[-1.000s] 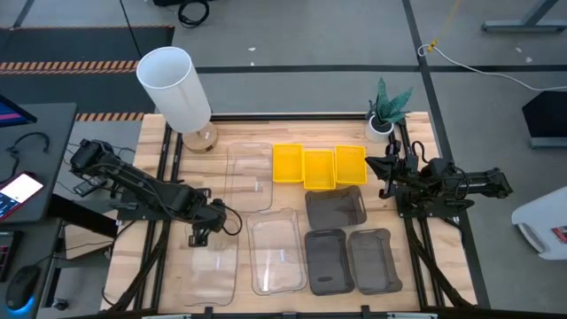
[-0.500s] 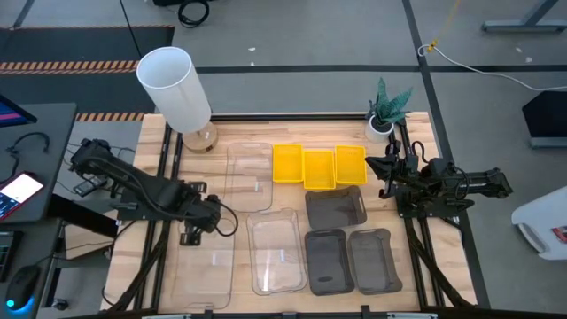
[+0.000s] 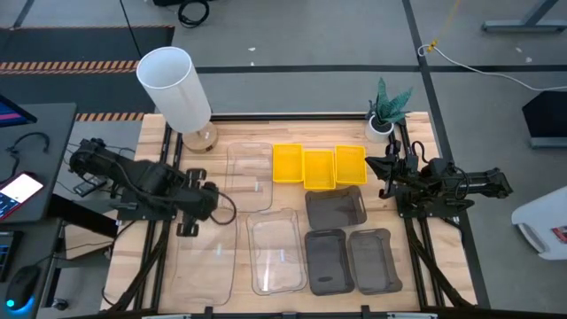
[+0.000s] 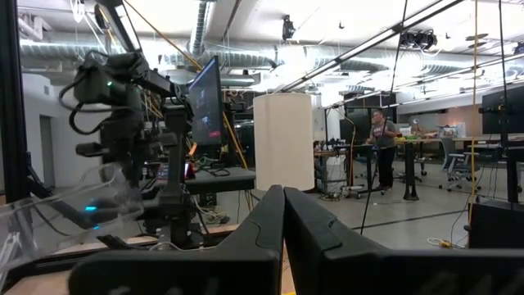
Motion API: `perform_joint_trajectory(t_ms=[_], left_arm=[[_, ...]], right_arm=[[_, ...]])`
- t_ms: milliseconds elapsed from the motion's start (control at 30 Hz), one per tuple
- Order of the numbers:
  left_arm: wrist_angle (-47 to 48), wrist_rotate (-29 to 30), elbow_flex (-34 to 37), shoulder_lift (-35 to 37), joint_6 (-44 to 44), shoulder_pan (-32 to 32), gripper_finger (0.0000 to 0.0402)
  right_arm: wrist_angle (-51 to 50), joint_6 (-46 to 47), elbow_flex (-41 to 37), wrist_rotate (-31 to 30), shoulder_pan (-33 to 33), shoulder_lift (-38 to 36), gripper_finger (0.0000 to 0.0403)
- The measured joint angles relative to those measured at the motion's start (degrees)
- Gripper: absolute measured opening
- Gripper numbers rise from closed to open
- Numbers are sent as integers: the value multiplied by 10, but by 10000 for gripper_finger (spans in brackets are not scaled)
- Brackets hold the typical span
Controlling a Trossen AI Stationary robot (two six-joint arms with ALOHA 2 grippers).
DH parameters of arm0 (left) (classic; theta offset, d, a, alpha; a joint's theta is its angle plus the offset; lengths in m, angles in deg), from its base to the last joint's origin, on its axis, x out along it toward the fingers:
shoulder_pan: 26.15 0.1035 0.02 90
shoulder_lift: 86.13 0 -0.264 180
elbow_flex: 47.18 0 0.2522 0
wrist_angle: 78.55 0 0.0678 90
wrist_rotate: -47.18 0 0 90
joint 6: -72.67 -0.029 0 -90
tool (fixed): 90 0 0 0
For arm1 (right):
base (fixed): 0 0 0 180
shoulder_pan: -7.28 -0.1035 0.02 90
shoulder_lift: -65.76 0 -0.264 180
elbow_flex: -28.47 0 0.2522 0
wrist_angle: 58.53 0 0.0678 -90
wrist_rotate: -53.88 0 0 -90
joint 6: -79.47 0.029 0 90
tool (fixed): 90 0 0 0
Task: Stack baskets by color
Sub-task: Stack the bottom left transparent bin on the top transparent bin
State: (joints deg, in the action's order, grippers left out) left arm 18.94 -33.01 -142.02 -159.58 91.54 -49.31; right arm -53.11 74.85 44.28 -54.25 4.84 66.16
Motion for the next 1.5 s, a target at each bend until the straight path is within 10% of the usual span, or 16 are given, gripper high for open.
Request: perform_joint_trajectory(t_ms=[833,1500], left_arm=[[-46,-81,-15,0,-360,410,8],[-72,-92,-195,-171,-456,524,8]], right_arm=[[0,0,0,0,0,0,16],[0,0,0,0,0,0,16]])
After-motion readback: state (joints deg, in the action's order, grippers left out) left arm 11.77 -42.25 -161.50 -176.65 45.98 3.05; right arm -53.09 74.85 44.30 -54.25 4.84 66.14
